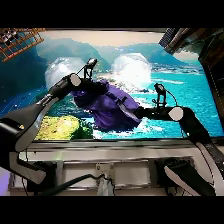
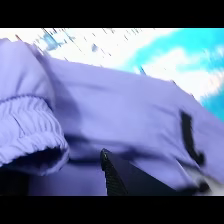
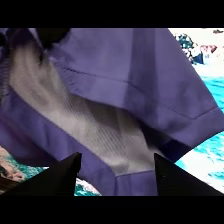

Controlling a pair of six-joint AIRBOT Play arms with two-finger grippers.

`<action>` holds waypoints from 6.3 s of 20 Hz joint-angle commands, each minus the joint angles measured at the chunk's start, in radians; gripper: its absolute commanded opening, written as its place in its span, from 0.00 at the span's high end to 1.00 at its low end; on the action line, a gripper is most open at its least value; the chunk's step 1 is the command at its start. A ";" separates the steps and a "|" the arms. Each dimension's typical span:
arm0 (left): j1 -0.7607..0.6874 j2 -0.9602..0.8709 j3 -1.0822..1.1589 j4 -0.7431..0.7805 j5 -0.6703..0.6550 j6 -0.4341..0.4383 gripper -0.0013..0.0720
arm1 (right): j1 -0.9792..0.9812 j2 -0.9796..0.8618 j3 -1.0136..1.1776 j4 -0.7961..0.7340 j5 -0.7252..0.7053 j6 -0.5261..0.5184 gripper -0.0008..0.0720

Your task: Fold the clothes and pants, and hang the long-sleeved shirts on hangers.

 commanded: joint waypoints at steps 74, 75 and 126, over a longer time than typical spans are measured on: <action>-0.003 0.062 0.353 0.296 -0.159 0.220 0.97 | 0.117 -0.010 -0.032 -0.252 -0.108 -0.314 0.00; -0.006 0.067 0.353 0.296 -0.173 0.220 0.97 | 0.118 -0.013 -0.032 -0.246 -0.106 -0.314 0.00; -0.230 0.630 0.352 0.684 -0.442 -0.304 0.97 | -0.008 0.049 0.889 -0.603 -0.439 0.027 0.97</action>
